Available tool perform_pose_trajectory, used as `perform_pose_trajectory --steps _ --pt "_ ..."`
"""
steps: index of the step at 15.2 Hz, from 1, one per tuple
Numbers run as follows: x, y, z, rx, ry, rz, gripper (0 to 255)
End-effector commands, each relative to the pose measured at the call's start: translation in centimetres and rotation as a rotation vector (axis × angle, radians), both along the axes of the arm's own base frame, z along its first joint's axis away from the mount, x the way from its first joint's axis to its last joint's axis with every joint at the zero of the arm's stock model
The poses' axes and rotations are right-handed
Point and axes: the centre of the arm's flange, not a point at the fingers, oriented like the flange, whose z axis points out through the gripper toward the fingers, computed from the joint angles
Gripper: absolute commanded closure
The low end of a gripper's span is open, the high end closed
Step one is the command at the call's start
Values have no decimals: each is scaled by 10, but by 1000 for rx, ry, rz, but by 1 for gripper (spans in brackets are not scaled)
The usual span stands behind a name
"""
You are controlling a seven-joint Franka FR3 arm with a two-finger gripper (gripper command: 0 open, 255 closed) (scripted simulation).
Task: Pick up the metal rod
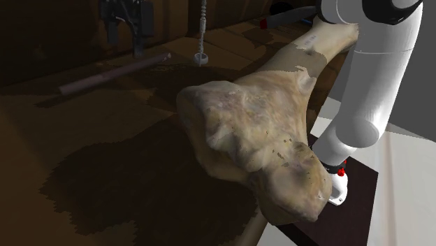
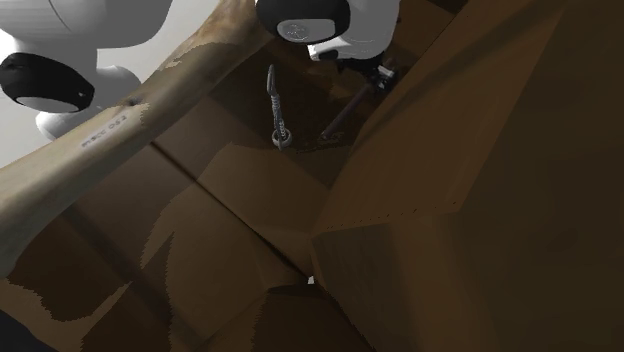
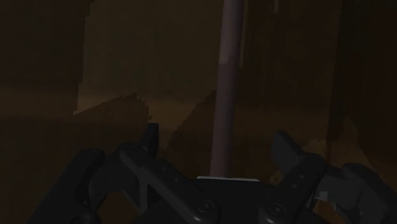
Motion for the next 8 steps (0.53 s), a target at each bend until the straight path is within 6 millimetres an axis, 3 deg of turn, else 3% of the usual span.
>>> perform_pose_trajectory --steps 1,6,7,8 --pt "9 -1 -20 9 -1 -18 0" --pt "9 -1 -39 9 -1 -18 0" --pt "13 1 -39 8 0 -17 255" --pt "10 4 -40 8 0 -18 255"
